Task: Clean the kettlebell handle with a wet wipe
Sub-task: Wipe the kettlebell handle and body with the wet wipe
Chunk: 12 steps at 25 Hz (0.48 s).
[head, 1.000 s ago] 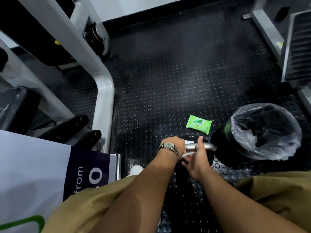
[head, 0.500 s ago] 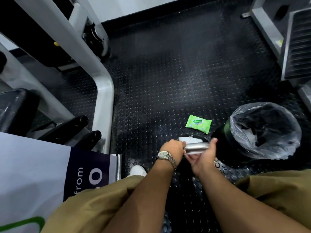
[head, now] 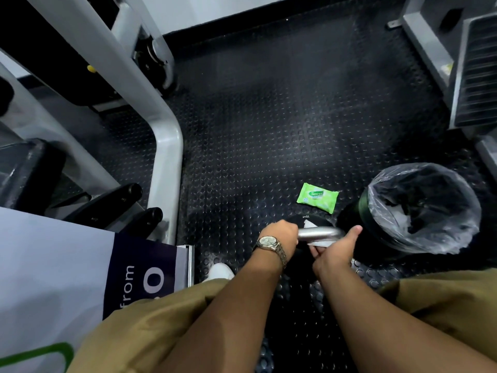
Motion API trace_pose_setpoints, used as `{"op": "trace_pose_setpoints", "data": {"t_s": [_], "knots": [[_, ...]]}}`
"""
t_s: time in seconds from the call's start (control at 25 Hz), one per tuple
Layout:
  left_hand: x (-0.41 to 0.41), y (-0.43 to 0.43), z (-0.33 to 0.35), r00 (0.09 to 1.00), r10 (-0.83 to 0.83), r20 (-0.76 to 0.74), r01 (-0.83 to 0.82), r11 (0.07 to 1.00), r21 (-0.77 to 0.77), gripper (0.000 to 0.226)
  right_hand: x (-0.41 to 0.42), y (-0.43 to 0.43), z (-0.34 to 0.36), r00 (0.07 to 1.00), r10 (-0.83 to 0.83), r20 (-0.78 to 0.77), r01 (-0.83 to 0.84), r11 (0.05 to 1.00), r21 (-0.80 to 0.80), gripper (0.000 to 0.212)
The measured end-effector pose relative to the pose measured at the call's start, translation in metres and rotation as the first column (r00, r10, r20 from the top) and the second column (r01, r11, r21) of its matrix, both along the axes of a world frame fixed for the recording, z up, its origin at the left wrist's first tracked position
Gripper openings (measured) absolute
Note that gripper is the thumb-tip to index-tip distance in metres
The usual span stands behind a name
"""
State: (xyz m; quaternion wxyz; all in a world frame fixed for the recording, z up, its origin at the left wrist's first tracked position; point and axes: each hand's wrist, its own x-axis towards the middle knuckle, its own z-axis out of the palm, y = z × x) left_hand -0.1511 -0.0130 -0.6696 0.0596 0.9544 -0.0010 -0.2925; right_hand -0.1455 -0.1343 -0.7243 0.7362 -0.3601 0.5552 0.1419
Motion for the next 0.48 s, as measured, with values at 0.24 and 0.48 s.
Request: {"op": "trace_pose_setpoints", "data": {"t_s": [0.24, 0.48], "knots": [[0.004, 0.000, 0.001, 0.999, 0.032, -0.042, -0.032, 0.999, -0.007, 0.023, -0.017, 0.005, 0.017, 0.774, 0.598, 0.208, -0.631, 0.753, 0.187, 0.089], [0.005, 0.000, 0.000, 0.999, 0.030, -0.039, -0.031, 0.999, -0.012, 0.026, -0.006, -0.010, 0.001, 0.995, 0.101, 0.009, -0.100, 0.993, -0.064, 0.093]]}}
